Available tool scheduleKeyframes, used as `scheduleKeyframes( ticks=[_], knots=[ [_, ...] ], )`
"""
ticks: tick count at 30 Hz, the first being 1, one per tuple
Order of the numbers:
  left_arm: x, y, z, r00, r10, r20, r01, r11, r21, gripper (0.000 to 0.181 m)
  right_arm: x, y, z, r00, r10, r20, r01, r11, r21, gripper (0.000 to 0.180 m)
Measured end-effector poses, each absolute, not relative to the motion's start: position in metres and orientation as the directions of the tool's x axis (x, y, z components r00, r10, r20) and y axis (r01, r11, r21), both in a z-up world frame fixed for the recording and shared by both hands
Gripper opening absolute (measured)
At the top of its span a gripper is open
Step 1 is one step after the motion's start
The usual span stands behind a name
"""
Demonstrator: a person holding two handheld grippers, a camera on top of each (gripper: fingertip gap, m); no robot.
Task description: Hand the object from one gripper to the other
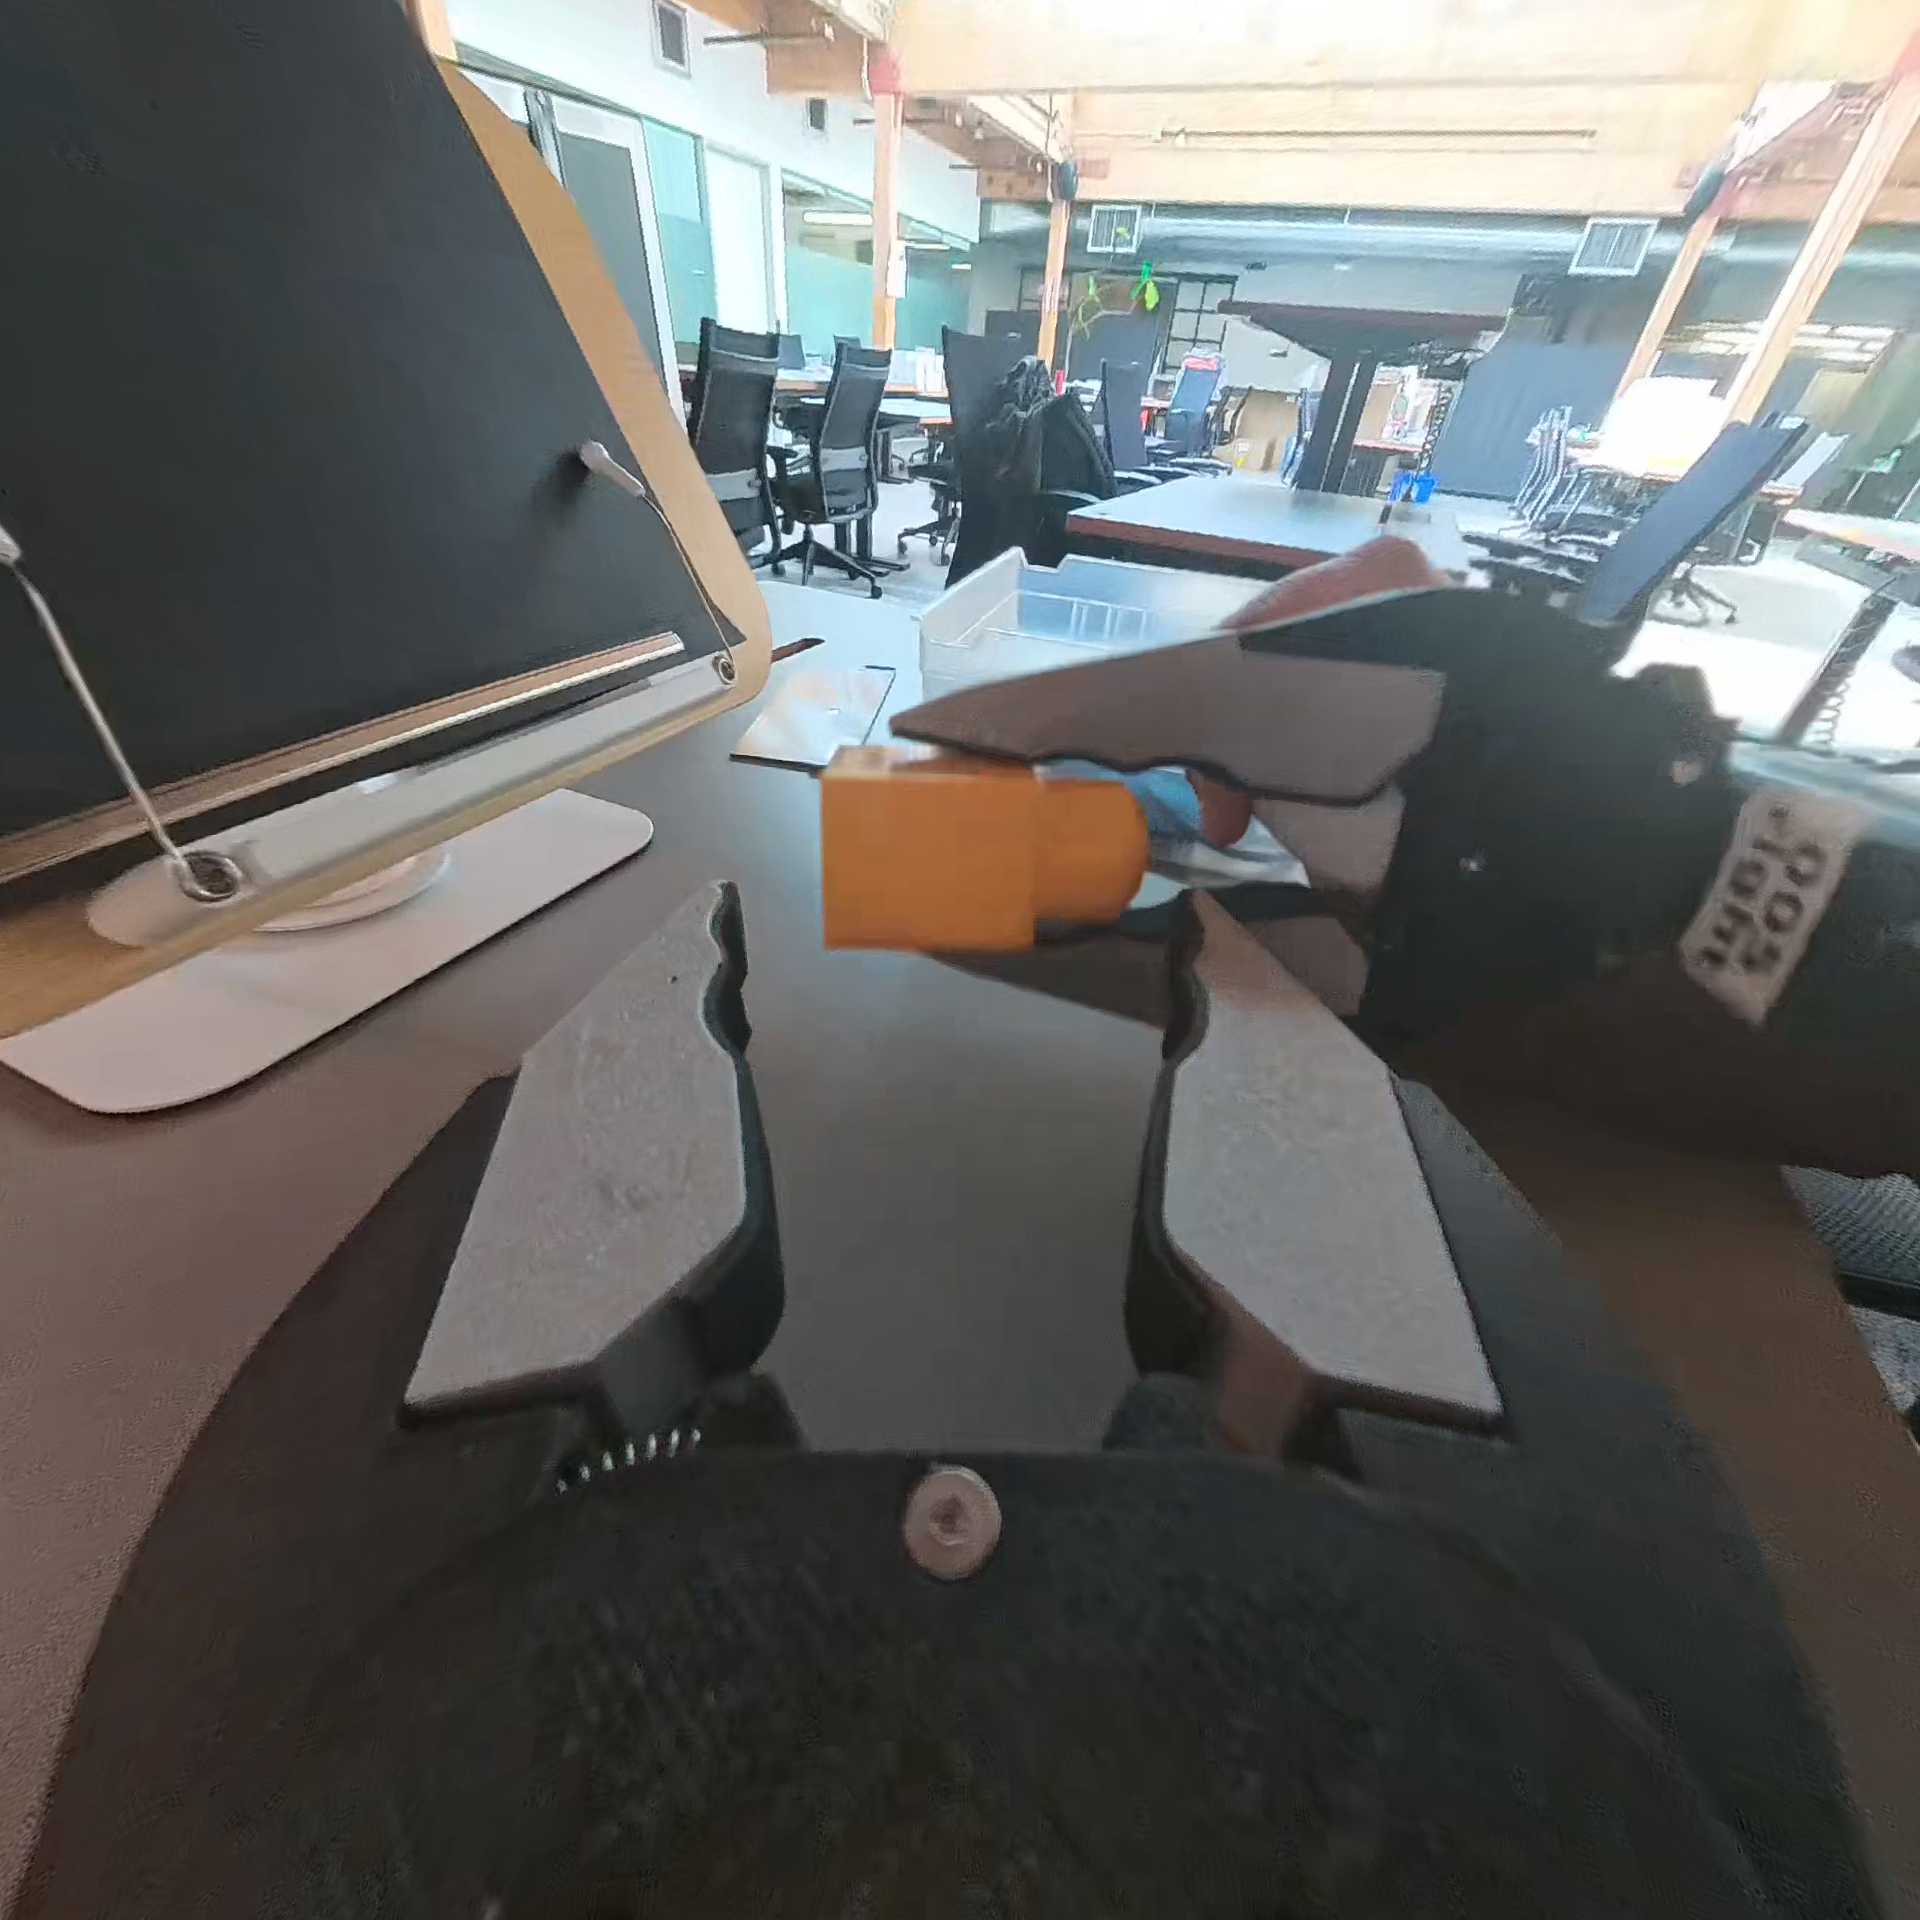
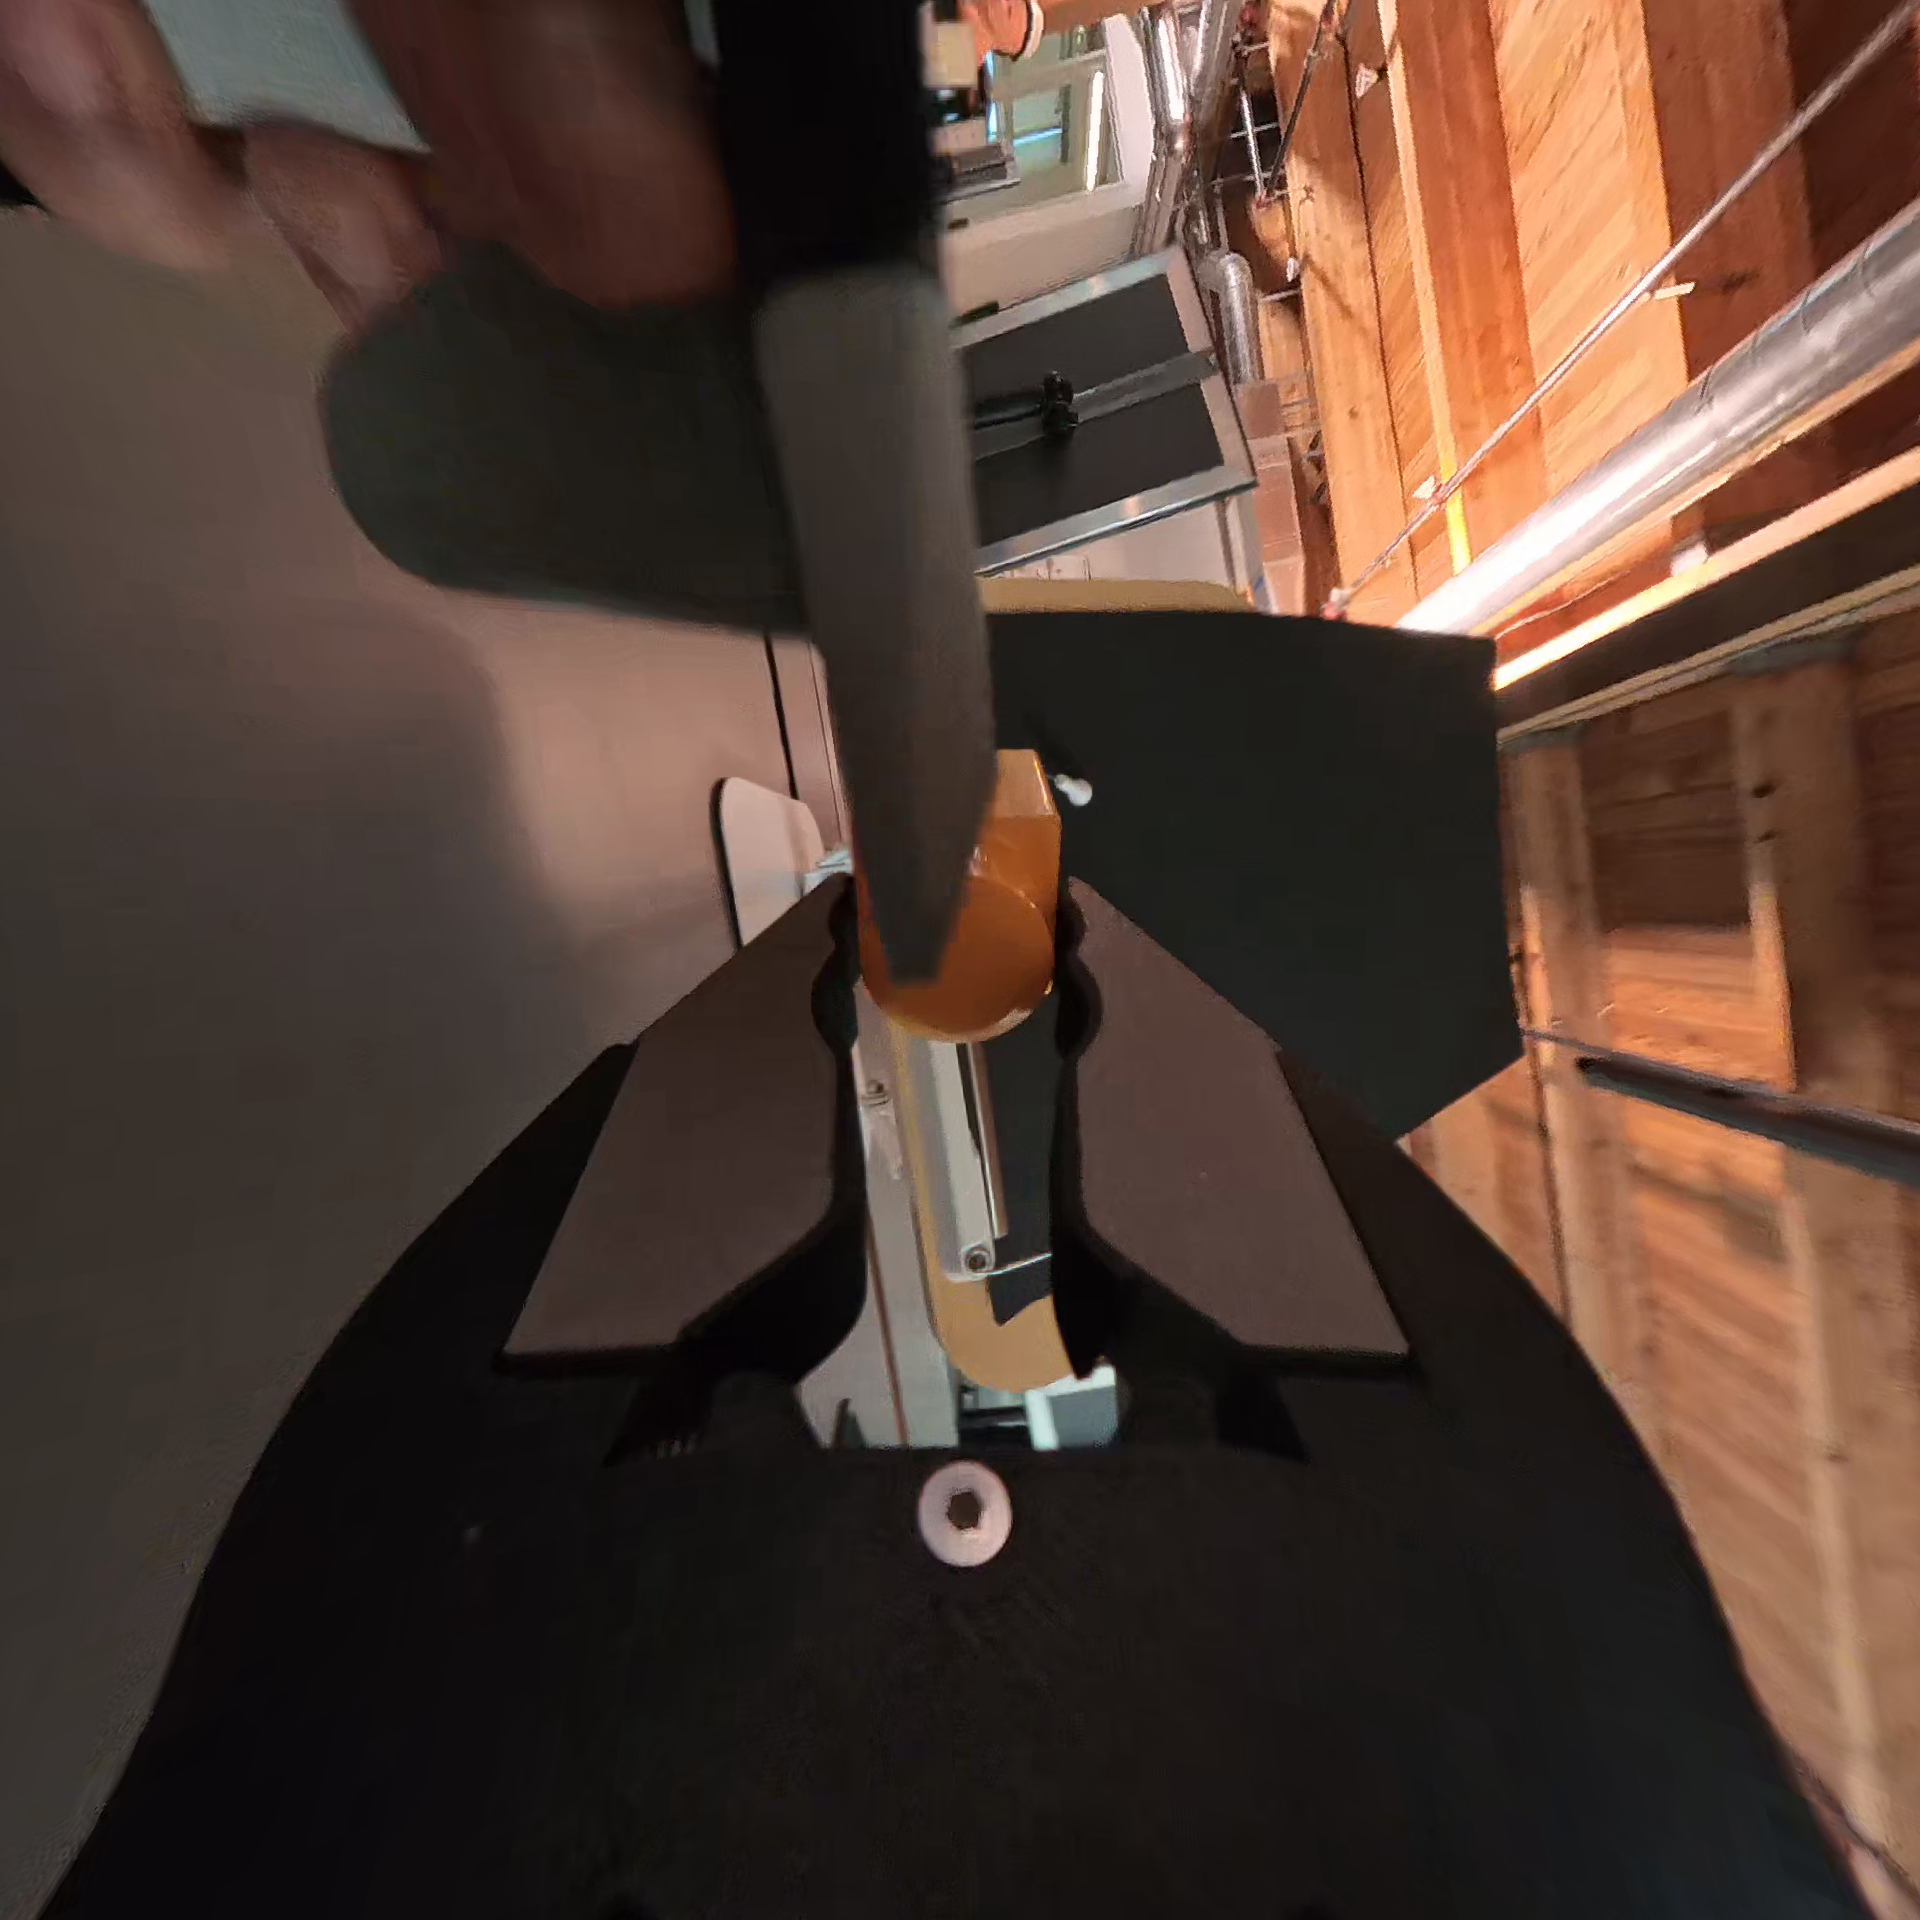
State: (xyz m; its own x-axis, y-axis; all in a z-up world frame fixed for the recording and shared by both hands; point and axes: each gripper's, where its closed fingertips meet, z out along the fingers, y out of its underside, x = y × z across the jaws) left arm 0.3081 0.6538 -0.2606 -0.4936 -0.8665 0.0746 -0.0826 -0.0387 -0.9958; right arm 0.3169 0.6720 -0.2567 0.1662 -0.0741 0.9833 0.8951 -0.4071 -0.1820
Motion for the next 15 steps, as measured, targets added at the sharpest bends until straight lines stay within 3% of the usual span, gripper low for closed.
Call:
scheduleKeyframes(
  ticks=[3, 6, 9, 11, 12, 14, 15],
  knots=[
    [0.310, 0.647, -0.264, -0.489, -0.872, 0.007, -0.073, 0.034, -0.997, 0.067, 0.304, 0.680, -0.265, 0.103, -0.045, 0.994, 0.900, -0.420, -0.112, 0.034],
    [0.310, 0.648, -0.272, -0.462, -0.867, -0.186, -0.051, 0.236, -0.971, 0.066, 0.302, 0.681, -0.272, 0.197, -0.024, 0.980, 0.898, -0.396, -0.190, 0.041],
    [0.310, 0.663, -0.272, -0.327, -0.805, -0.496, 0.022, 0.518, -0.855, 0.065, 0.297, 0.677, -0.288, 0.499, 0.071, 0.863, 0.827, -0.337, -0.450, 0.059],
    [0.312, 0.674, -0.270, -0.216, -0.709, -0.671, 0.036, 0.681, -0.731, 0.066, 0.288, 0.671, -0.294, 0.741, 0.176, 0.648, 0.668, -0.281, -0.689, 0.051],
    [0.312, 0.676, -0.268, -0.170, -0.646, -0.744, 0.056, 0.747, -0.662, 0.066, 0.289, 0.668, -0.289, 0.810, 0.192, 0.554, 0.586, -0.267, -0.765, 0.047],
    [0.308, 0.671, -0.257, -0.078, -0.528, -0.846, 0.125, 0.836, -0.534, 0.066, 0.295, 0.666, -0.277, 0.911, 0.197, 0.363, 0.402, -0.230, -0.886, 0.070],
    [0.305, 0.667, -0.253, -0.045, -0.475, -0.879, 0.158, 0.865, -0.476, 0.066, 0.291, 0.664, -0.273, 0.940, 0.240, 0.242, 0.294, -0.210, -0.933, 0.070]
  ],
)
